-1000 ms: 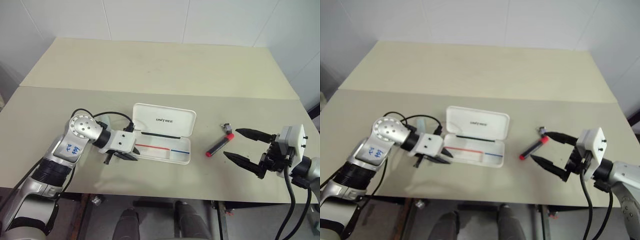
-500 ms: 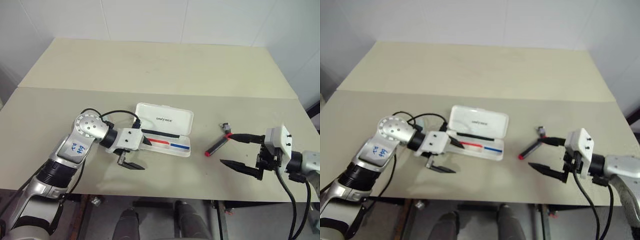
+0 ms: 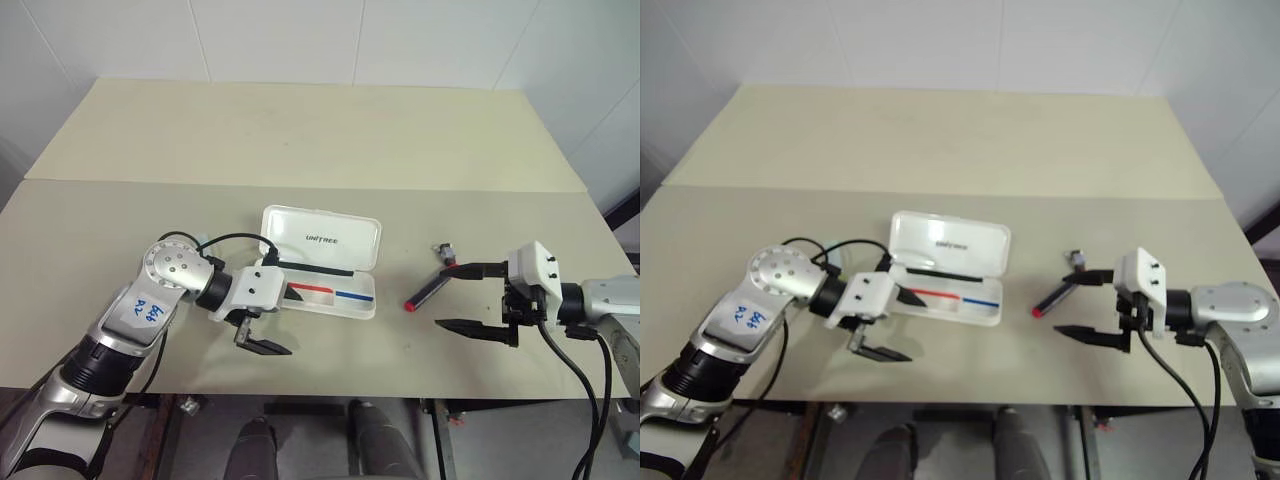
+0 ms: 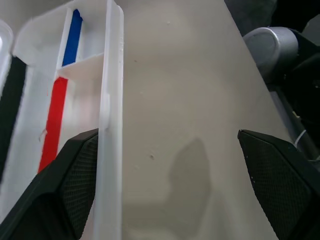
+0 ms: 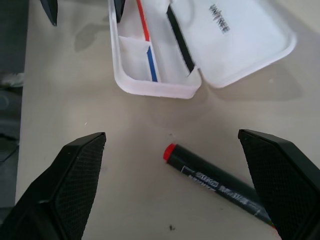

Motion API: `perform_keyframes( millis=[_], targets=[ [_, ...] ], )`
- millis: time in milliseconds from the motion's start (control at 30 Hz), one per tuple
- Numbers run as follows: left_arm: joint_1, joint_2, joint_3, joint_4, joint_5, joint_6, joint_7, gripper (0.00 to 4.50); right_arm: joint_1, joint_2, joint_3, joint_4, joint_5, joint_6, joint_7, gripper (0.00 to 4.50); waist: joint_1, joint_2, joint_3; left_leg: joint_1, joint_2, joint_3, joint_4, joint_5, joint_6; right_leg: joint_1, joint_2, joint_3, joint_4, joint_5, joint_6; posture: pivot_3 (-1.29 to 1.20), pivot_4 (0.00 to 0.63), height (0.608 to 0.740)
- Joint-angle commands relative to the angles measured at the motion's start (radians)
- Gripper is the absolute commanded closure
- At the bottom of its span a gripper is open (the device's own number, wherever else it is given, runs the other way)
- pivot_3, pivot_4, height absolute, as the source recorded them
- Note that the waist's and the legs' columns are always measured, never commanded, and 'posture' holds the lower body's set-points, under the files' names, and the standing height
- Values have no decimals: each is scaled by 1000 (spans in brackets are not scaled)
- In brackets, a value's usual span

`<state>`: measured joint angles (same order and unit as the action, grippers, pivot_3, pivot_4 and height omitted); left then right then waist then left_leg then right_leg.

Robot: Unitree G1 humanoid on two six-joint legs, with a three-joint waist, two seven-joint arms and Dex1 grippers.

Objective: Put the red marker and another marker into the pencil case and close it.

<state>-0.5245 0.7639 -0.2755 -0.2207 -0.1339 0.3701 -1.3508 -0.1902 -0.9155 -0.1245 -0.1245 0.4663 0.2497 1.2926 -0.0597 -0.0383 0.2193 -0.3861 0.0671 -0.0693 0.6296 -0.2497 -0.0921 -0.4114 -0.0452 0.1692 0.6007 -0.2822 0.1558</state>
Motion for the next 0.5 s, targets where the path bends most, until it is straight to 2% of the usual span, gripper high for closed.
perform_keyframes(
  millis=[33,500],
  targets=[
    [14,9,4,-36,-26,11,5,40,-57,-1,40,61,-34,-61,53,0,-1,0,0,0,0,0,0,0,0,0,0,0,0,0,0,0,150,740],
    [52,16,-35,-14,-2,4,19,40,-352,82,231,495,-222,-292,187,0,-4,1,0,0,0,0,-1,0,0,0,0,0,1,0,0,0,150,740]
  ],
)
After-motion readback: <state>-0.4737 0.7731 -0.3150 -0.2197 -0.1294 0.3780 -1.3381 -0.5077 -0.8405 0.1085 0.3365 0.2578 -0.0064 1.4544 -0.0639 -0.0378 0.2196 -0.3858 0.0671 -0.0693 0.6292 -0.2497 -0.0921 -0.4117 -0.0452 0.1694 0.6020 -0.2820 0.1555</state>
